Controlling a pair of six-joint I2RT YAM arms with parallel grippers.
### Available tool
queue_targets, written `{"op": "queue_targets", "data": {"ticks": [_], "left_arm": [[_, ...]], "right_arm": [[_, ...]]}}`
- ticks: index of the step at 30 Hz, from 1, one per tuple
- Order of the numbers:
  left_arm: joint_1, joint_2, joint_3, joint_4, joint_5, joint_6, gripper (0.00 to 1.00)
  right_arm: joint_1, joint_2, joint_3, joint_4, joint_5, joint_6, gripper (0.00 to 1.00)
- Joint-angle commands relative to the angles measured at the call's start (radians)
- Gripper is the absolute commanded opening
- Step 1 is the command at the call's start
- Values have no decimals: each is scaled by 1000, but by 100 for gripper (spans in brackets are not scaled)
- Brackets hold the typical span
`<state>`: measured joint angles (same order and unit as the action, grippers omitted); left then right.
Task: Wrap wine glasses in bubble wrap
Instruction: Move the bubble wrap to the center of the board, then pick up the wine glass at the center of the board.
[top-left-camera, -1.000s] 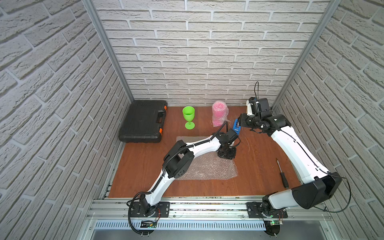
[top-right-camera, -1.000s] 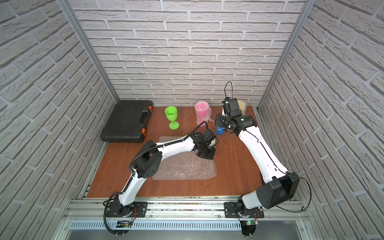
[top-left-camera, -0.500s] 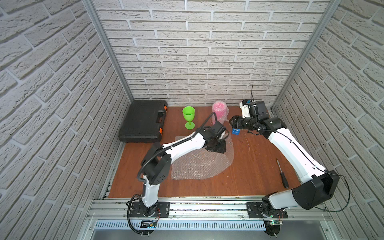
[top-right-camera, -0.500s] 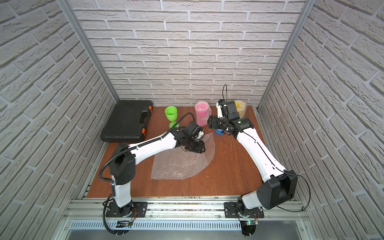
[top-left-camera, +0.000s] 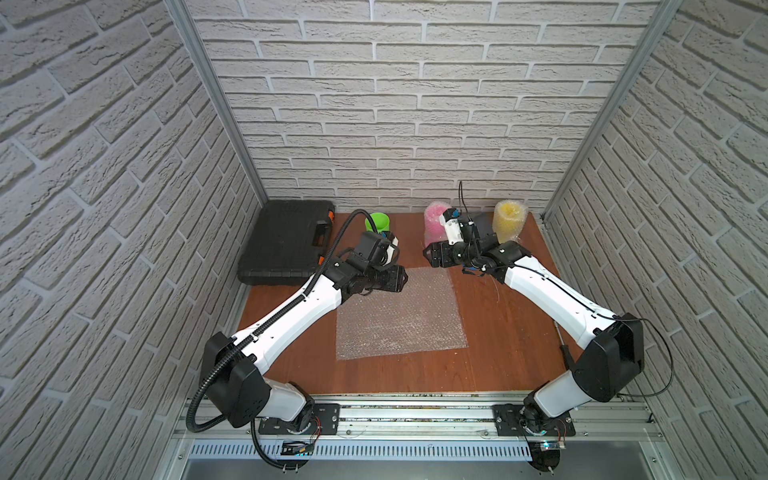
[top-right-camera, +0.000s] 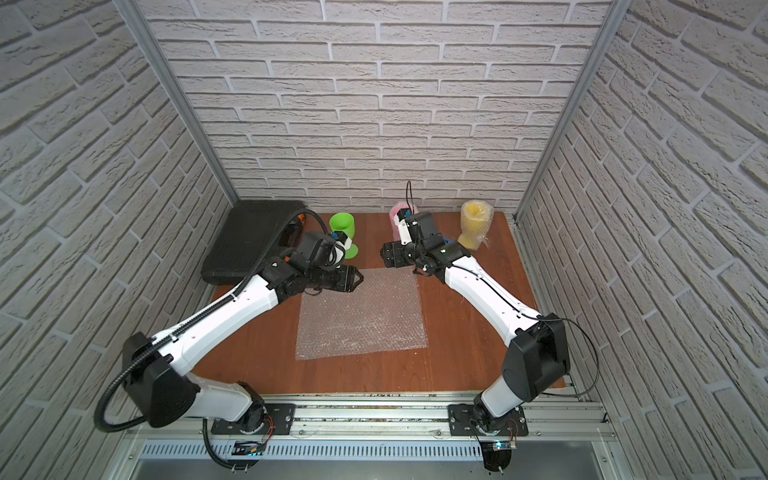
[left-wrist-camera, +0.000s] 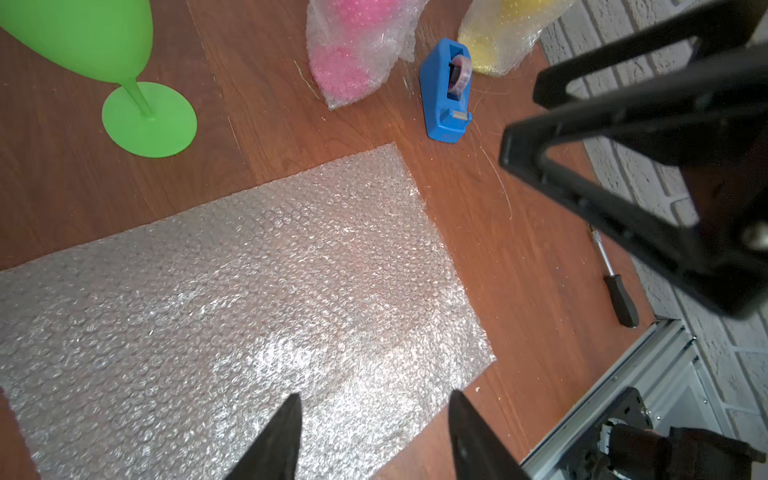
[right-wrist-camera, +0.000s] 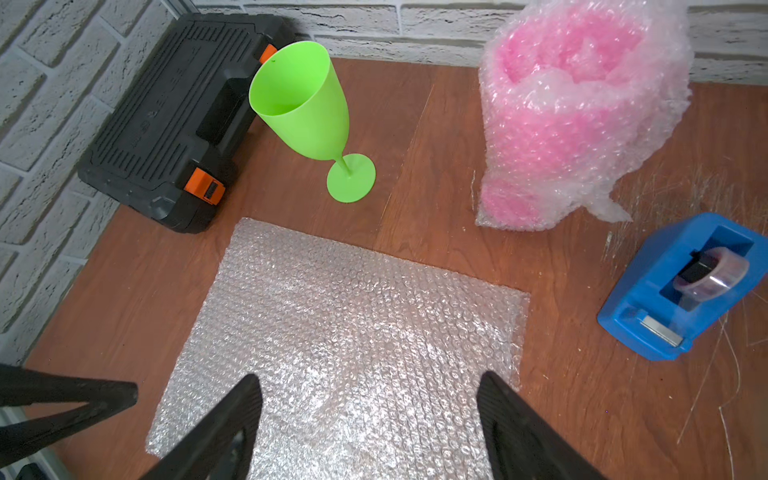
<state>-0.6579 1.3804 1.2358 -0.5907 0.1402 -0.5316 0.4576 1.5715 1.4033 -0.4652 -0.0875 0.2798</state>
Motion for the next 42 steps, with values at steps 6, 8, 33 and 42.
{"op": "queue_targets", "data": {"ticks": [6, 8, 33, 42], "left_arm": [[123, -289, -146, -3, -89, 69, 73], [152, -354, -179, -6, -104, 94, 83], [319, -589, -376, -9, -226, 63, 98], [322, -569, -401, 0, -201, 35, 98]], "right_arm": [[62, 110, -30, 353, 27, -92, 100], [62, 162, -21, 425, 21, -94, 100], [49, 894, 349, 1225, -129, -226, 100], [41, 984, 475, 1226, -165, -211, 94]]}}
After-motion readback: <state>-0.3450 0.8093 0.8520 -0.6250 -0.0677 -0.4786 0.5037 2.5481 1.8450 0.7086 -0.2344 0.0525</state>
